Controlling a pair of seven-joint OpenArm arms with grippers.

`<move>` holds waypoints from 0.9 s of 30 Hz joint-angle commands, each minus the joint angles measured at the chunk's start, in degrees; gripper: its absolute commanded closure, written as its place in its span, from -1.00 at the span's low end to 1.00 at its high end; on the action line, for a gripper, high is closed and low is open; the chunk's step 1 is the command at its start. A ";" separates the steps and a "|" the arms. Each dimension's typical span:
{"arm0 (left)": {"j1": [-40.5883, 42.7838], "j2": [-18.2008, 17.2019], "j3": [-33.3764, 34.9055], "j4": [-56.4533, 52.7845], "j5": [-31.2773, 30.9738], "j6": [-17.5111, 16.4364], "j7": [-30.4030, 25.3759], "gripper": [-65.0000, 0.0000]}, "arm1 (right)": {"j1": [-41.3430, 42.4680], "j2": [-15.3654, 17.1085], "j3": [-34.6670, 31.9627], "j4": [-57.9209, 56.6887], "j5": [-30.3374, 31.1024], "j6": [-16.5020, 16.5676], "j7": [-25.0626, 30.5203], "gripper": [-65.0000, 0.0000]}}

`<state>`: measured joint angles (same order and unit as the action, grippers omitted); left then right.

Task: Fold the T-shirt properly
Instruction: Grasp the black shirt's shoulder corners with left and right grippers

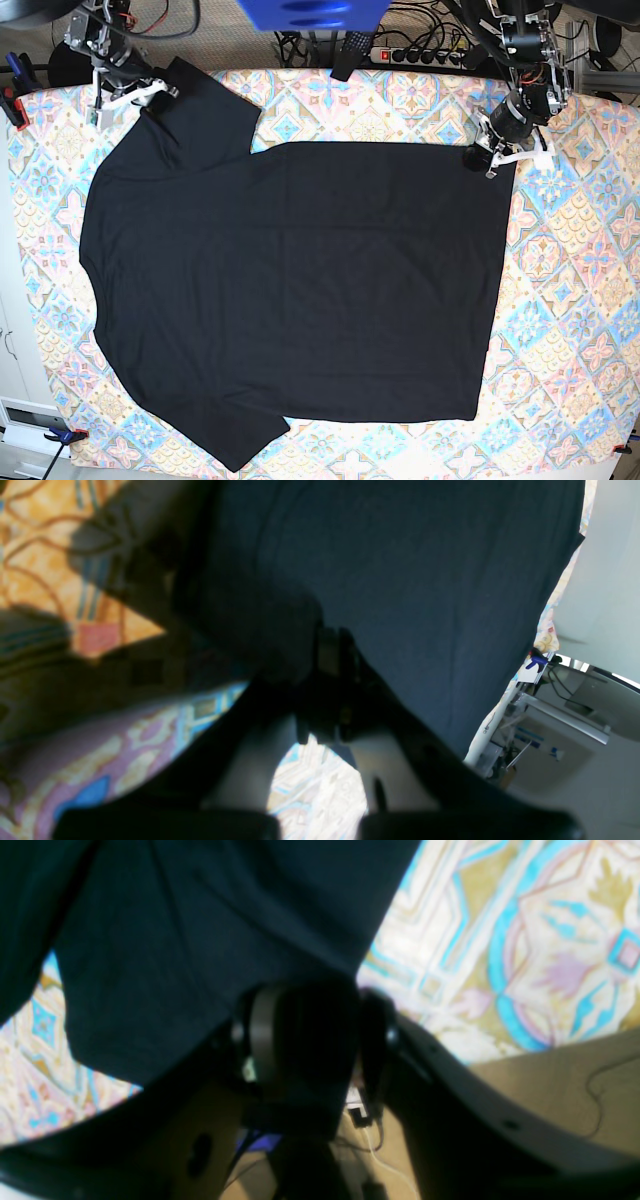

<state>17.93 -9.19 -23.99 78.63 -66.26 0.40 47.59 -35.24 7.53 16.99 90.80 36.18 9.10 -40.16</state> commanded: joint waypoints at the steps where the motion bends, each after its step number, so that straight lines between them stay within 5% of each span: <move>1: -0.04 -0.52 -0.23 0.71 -0.25 -0.27 0.19 1.00 | -0.32 0.25 0.11 -1.18 -1.06 -0.71 -1.29 0.29; 27: 0.75 -0.61 -0.23 0.71 -0.60 -0.27 0.19 1.00 | -0.32 0.16 -7.28 3.74 -1.06 -0.71 -1.29 0.39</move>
<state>18.57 -9.21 -23.99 78.63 -66.48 0.23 47.55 -34.94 7.49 9.54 94.19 35.03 8.36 -40.34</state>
